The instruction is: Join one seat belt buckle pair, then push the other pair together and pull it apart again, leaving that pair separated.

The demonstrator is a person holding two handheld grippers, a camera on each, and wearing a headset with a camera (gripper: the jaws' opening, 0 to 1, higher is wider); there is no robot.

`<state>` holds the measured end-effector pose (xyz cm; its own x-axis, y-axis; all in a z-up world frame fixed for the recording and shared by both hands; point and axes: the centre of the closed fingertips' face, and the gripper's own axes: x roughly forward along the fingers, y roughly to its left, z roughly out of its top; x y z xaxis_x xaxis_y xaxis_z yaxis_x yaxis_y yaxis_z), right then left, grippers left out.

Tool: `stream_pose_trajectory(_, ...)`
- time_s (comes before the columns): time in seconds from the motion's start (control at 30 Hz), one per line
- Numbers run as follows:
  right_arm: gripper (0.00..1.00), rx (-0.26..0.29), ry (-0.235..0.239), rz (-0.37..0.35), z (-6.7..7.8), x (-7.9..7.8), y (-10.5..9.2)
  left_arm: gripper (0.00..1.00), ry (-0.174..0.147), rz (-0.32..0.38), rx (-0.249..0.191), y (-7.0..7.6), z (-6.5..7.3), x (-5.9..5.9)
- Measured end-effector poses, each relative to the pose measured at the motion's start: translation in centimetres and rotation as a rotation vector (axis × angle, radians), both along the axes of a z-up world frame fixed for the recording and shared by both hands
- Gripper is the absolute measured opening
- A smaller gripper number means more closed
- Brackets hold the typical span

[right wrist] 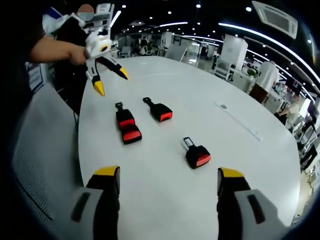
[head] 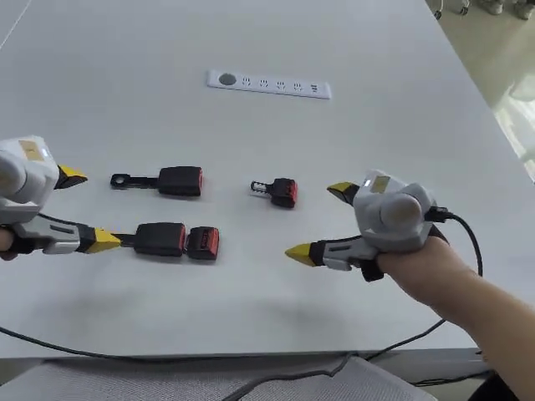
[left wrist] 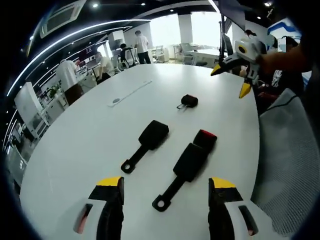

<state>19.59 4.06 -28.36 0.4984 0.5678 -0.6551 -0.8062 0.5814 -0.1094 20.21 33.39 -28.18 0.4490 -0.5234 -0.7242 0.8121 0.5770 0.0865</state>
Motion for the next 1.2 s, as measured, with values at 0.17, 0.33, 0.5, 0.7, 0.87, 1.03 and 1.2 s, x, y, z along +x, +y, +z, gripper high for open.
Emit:
stream_pose_trajectory(0.17, 0.94, 0.042, 0.016, -0.028, 0.0, -0.9, -0.3, 0.79, -0.004, 0.089, -0.055, 1.4, 0.3, -0.5)
stream_pose_trajectory(0.33, 1.00, 0.054, 0.005, -0.076, 0.2, -1.1, -0.9, 1.00, -0.060, 0.111, -0.077, 2.3, 0.9, -0.7)
stream_pose_trajectory(0.5, 1.00, 0.047, 0.010, -0.092, 0.0, -1.8, -1.1, 1.00, -0.054, 0.117, -0.111, 2.1, 1.7, -1.5)
stream_pose_trajectory(0.7, 1.00, 0.041, 0.010, -0.089, -0.1, -2.4, -0.8, 1.00, -0.048, 0.144, -0.125, 2.1, 1.4, -2.0)
stream_pose_trajectory(0.87, 1.00, 0.052, -0.001, -0.093, 0.4, -2.6, -0.3, 1.00, -0.048, 0.149, -0.143, 1.8, 1.8, -2.6)
stream_pose_trajectory(1.03, 1.00, 0.008, -0.028, -0.091, 0.5, -2.8, -0.7, 1.00, -0.063, 0.178, -0.182, 2.0, 2.3, -2.3)
stream_pose_trajectory(1.2, 1.00, 0.039, -0.043, -0.096, 0.9, -3.0, -0.4, 0.98, -0.070, 0.191, -0.179, 2.4, 2.1, -2.4)
